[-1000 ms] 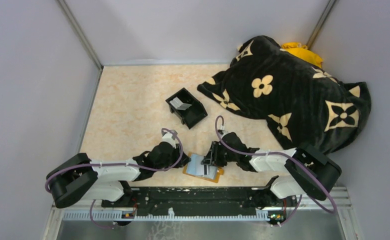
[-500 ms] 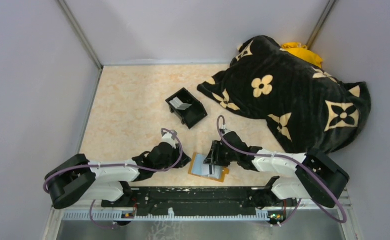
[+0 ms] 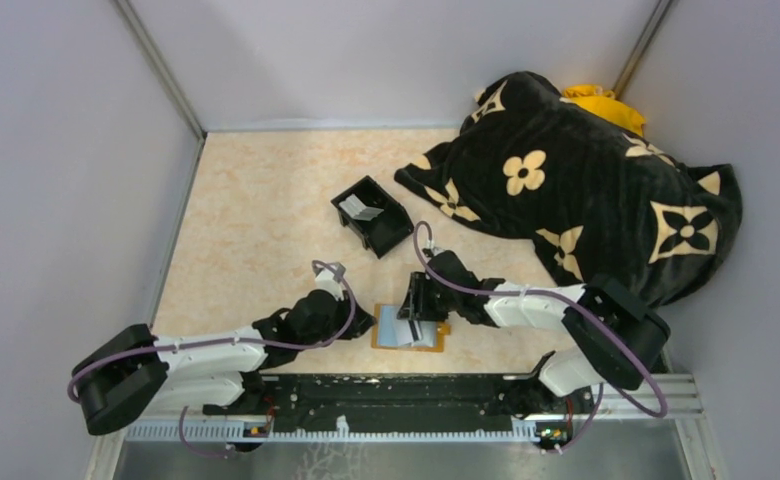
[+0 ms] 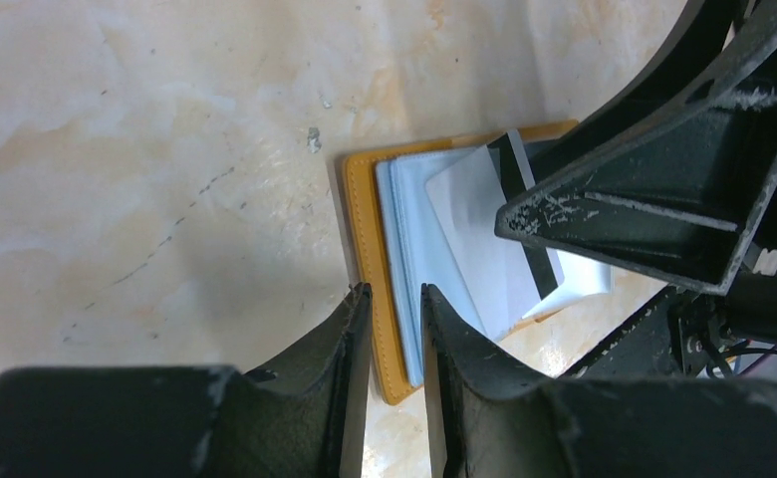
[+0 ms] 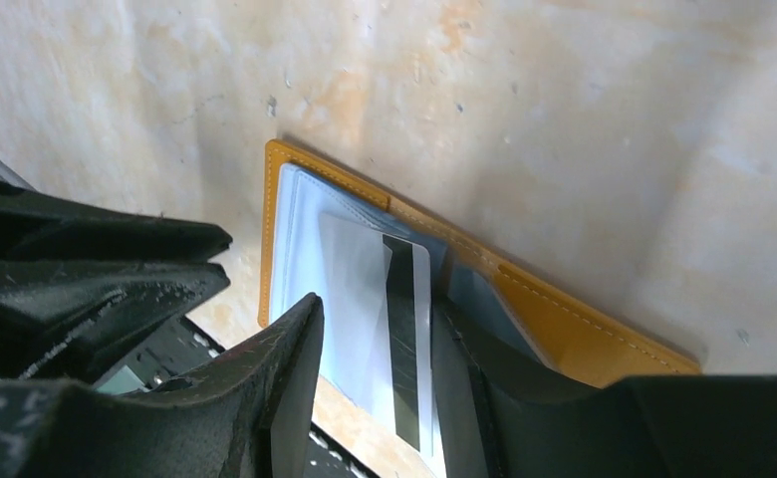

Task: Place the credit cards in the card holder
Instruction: Insert the credit card into the card holder.

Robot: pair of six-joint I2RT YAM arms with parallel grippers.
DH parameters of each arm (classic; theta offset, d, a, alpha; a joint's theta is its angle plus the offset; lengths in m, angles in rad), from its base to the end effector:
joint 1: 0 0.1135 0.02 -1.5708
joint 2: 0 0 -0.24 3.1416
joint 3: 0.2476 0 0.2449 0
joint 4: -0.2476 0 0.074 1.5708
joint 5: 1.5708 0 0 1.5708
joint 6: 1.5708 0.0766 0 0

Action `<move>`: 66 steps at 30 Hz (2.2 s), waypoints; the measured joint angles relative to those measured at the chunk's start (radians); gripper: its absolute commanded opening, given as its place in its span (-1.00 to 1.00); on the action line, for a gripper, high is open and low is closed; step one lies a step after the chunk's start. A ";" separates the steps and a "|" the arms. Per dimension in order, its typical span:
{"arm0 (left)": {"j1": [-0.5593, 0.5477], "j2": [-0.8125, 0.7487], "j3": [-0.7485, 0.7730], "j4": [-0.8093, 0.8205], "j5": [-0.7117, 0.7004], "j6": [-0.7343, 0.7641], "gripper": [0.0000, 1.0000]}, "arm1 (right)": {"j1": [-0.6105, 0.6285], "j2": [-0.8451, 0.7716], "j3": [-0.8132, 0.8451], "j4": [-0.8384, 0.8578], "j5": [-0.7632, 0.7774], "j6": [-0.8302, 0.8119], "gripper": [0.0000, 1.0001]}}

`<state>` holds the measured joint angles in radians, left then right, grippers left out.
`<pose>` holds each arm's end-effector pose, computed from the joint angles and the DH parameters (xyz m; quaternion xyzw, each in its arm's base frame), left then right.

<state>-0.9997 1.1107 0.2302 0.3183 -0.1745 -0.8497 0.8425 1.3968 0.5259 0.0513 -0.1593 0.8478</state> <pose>0.1395 -0.1925 0.1040 0.0234 0.8729 -0.3384 0.3507 0.1769 0.2166 0.0976 -0.0267 0.9274 0.3227 0.1873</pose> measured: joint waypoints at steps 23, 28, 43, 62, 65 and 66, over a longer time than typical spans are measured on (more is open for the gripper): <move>-0.010 -0.094 -0.092 -0.053 -0.043 -0.098 -0.40 | -0.052 0.363 0.327 0.101 -0.090 -0.092 -0.12; -0.016 -0.050 -0.080 -0.018 -0.043 -0.108 -0.40 | -0.054 0.363 0.330 0.101 -0.085 -0.117 -0.07; -0.062 0.043 -0.048 0.047 -0.067 -0.132 -0.40 | -0.033 0.354 0.310 0.140 -0.036 -0.108 -0.04; -0.126 0.082 0.002 0.006 -0.167 -0.153 -0.39 | 0.019 0.330 0.228 0.273 0.089 -0.015 0.04; -0.131 0.082 0.009 -0.009 -0.182 -0.152 -0.39 | 0.020 0.329 0.217 0.294 0.092 -0.003 0.06; -0.134 0.082 0.013 -0.013 -0.187 -0.151 -0.39 | 0.021 0.328 0.212 0.302 0.093 0.002 0.06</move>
<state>-1.1332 1.1931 0.2428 0.3054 -0.3611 -1.0012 0.8631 1.7252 0.7383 0.3534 -0.0658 0.8497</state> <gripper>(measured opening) 0.303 0.521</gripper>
